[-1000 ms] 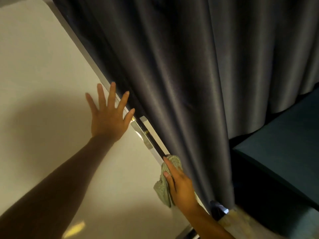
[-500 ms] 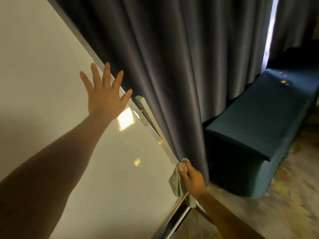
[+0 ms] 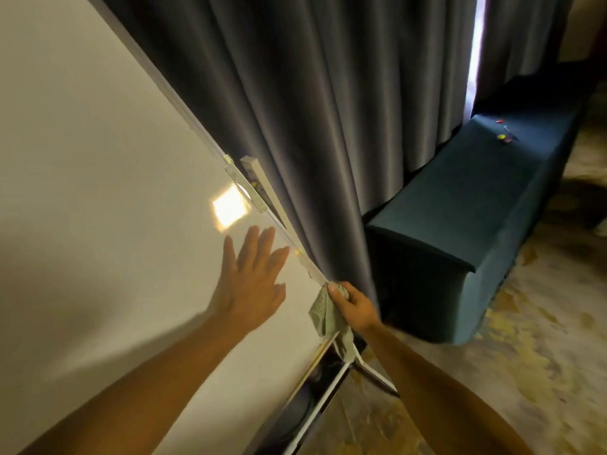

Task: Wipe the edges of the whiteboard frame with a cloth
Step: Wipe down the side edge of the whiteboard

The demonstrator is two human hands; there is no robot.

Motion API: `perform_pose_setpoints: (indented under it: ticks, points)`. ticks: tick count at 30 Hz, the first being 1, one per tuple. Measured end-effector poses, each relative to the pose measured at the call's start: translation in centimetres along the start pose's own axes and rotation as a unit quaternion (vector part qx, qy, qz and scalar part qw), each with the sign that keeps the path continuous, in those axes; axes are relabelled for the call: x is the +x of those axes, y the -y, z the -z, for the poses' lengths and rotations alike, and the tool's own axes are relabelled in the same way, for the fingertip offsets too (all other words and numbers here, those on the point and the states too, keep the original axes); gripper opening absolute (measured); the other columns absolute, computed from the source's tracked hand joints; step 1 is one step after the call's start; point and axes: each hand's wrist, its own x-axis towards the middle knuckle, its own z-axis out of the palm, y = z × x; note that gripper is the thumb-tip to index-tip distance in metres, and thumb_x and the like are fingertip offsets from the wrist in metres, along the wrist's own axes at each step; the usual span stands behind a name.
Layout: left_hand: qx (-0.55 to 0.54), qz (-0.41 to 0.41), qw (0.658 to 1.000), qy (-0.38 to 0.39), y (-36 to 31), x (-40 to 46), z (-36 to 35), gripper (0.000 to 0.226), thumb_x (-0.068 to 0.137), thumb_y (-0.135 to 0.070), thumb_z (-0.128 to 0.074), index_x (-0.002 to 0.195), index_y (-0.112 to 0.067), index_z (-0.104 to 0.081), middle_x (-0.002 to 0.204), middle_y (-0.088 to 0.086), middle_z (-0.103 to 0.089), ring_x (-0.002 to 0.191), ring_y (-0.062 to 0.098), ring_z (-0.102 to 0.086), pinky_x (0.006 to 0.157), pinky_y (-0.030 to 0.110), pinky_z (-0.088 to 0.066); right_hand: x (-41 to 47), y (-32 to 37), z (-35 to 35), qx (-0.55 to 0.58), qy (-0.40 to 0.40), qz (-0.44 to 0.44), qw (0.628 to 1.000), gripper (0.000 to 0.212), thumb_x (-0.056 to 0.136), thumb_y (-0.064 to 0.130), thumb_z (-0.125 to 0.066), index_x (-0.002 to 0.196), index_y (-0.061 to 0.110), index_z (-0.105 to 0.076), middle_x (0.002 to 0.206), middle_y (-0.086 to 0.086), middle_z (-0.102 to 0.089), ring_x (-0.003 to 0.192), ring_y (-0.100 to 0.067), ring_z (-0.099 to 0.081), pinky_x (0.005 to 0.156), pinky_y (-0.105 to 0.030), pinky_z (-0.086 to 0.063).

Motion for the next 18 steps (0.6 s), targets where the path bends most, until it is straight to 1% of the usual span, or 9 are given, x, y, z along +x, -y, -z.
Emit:
perform_pose_setpoints:
  ticks: [2,4,5,6,7,9,11,13,18]
  points:
    - [0.043,0.018,0.998,0.038,0.0,0.0,-0.6,0.091,0.096,-0.078,-0.007,0.168,-0.023,0.001,0.174,0.021,0.015,0.159,0.051,0.012,0.122,0.078,0.003,-0.7,-1.5,-0.3,0.06,-0.02,-0.028,0.998,0.026,0.094,0.051,-0.06,0.111,0.033,-0.067,0.111,-0.002,-0.07,0.103,-0.021,-0.066,0.09,-0.031,-0.055]
    - [0.05,0.011,0.997,0.05,0.0,-0.3,-1.3,0.092,0.094,-0.078,0.0,0.168,-0.023,0.003,0.173,0.022,0.018,0.159,0.053,0.014,0.121,0.079,0.001,-2.2,-3.2,-1.6,0.15,-0.052,-0.069,0.985,0.013,0.096,0.042,-0.06,0.105,0.034,-0.065,0.106,0.001,-0.07,0.098,-0.016,-0.067,0.074,-0.019,-0.055]
    - [0.048,0.011,0.998,0.048,-0.1,-0.3,-1.6,0.092,0.094,-0.077,0.003,0.168,-0.022,0.004,0.173,0.023,0.018,0.158,0.053,0.014,0.121,0.079,-0.001,-3.0,-3.8,-2.5,0.198,-0.078,-0.088,0.973,0.013,0.097,0.038,-0.061,0.109,0.034,-0.063,0.102,0.008,-0.068,0.093,-0.009,-0.065,0.066,-0.01,-0.052]
    - [0.048,0.014,0.998,0.045,-0.2,-0.2,-1.7,0.092,0.094,-0.076,0.006,0.168,-0.021,0.004,0.173,0.023,0.018,0.159,0.053,0.013,0.121,0.079,-0.001,-3.7,-4.0,-3.5,0.243,-0.104,-0.103,0.959,0.021,0.097,0.036,-0.061,0.118,0.033,-0.06,0.1,0.014,-0.066,0.09,-0.003,-0.063,0.064,-0.007,-0.05]
    - [0.044,0.015,0.998,0.038,-0.3,-0.1,-1.8,0.092,0.093,-0.075,0.007,0.168,-0.021,0.004,0.173,0.024,0.017,0.159,0.053,0.012,0.121,0.079,-0.001,-4.1,-4.2,-4.5,0.284,-0.124,-0.117,0.943,0.031,0.098,0.036,-0.061,0.128,0.033,-0.056,0.102,0.015,-0.064,0.088,-0.001,-0.062,0.07,-0.01,-0.05]
    - [0.034,0.021,0.999,0.034,-0.5,0.1,-1.6,0.092,0.093,-0.074,0.009,0.168,-0.019,0.004,0.173,0.024,0.016,0.159,0.053,0.012,0.121,0.08,0.0,-4.6,-4.2,-6.4,0.339,-0.146,-0.131,0.92,0.046,0.099,0.035,-0.059,0.143,0.032,-0.046,0.119,0.007,-0.064,0.095,-0.007,-0.062,0.088,-0.026,-0.049]
    - [0.034,0.02,0.999,0.033,-0.5,0.0,-1.7,0.092,0.093,-0.074,0.011,0.167,-0.019,0.007,0.173,0.025,0.017,0.158,0.055,0.013,0.12,0.081,0.001,-5.0,-4.1,-7.9,0.343,-0.179,-0.131,0.913,0.052,0.102,0.035,-0.054,0.151,0.035,-0.037,0.141,0.002,-0.053,0.116,-0.018,-0.057,0.104,-0.039,-0.041]
    - [0.036,0.02,0.999,0.025,-0.4,-0.1,-2.1,0.094,0.092,-0.075,0.011,0.167,-0.019,0.007,0.173,0.026,0.016,0.157,0.057,0.014,0.119,0.081,0.0,-5.8,-4.0,-9.5,0.313,-0.218,-0.116,0.917,0.052,0.104,0.034,-0.048,0.153,0.038,-0.032,0.15,0.002,-0.044,0.134,-0.024,-0.046,0.112,-0.044,-0.034]
    - [0.049,0.002,0.998,0.037,0.3,-0.6,-2.0,0.098,0.09,-0.081,0.0,0.167,-0.019,0.004,0.174,0.025,0.009,0.157,0.059,0.006,0.116,0.084,0.001,-7.7,-4.9,-13.8,0.242,-0.259,-0.024,0.935,0.043,0.106,0.026,-0.043,0.147,0.039,-0.04,0.142,0.009,-0.05,0.136,-0.016,-0.047,0.107,-0.03,-0.039]
